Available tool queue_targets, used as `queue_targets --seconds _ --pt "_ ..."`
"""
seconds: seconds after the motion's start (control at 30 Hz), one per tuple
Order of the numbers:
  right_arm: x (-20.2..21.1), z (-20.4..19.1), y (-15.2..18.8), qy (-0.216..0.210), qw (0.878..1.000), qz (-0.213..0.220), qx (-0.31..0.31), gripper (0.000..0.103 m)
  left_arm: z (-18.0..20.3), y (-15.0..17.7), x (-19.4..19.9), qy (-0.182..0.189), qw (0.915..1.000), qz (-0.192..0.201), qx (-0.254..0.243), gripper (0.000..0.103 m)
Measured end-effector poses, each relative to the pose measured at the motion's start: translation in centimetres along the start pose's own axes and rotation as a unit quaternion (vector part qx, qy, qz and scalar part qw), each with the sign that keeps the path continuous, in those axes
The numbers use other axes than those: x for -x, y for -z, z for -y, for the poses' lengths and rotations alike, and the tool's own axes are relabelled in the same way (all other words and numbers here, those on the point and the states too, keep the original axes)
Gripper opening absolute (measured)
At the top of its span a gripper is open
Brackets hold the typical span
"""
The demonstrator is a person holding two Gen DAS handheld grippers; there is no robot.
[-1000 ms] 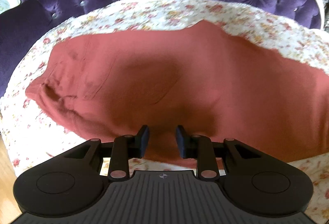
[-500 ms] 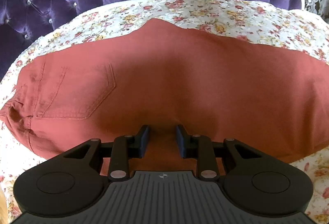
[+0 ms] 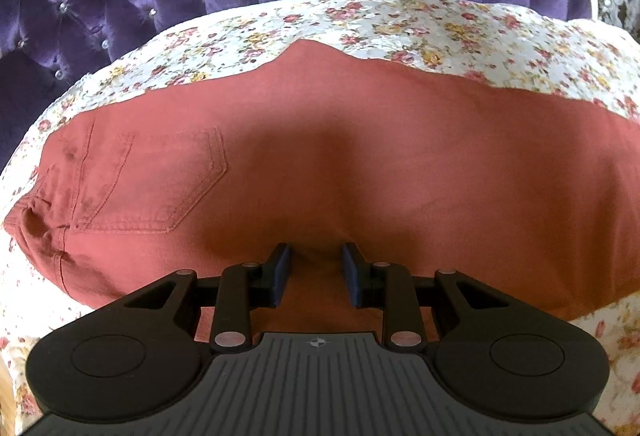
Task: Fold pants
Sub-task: 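Grasp the trouser leg end with the right gripper and lift it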
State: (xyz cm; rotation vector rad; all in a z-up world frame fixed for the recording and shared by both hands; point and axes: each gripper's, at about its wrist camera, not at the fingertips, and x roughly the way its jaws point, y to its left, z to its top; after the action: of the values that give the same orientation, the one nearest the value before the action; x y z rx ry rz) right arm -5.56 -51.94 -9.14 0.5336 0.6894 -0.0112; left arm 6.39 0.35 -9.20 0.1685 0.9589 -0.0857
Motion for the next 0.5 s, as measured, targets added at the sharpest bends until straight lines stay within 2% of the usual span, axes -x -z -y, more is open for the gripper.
queue_targets --seconds 0.07,0.13,0.2,0.27,0.3,0.37,0.43,0.5 --pt "0.9 -3.2 -0.5 0.058 0.995 0.014 0.08 0.01 0.1 -0.5 0.3 -0.002 0.9999 0.0 0.014 0.027" --pt "2.5 -5.2 -1.7 0.086 0.987 0.046 0.129 0.008 0.6 -1.0 0.9 0.001 0.9997 0.015 0.02 0.028" --pt "2.5 -4.6 -2.9 0.106 0.985 0.039 0.131 0.008 1.5 -1.3 1.0 0.0 0.9996 0.024 0.016 0.028" --pt "1.3 -3.2 -3.1 0.137 0.983 0.016 0.121 0.009 2.7 -1.2 -0.1 -0.01 0.9999 0.006 0.001 0.028" --pt "0.6 -2.4 -3.0 0.143 0.983 0.0 0.114 0.009 3.1 -1.0 -0.7 -0.015 0.9999 -0.006 -0.004 0.028" --pt "0.1 -0.9 -2.5 0.132 0.988 -0.019 0.084 0.01 4.1 -1.0 -0.6 -0.036 0.9992 -0.002 -0.018 0.027" --pt "0.7 -0.4 -2.1 0.115 0.991 -0.006 0.071 0.018 4.8 -1.5 -0.1 -0.039 0.9989 -0.006 -0.027 0.027" --pt "1.7 0.2 -1.9 0.103 0.993 0.004 0.049 0.029 5.7 -2.1 0.8 -0.016 0.9994 0.002 -0.029 0.027"
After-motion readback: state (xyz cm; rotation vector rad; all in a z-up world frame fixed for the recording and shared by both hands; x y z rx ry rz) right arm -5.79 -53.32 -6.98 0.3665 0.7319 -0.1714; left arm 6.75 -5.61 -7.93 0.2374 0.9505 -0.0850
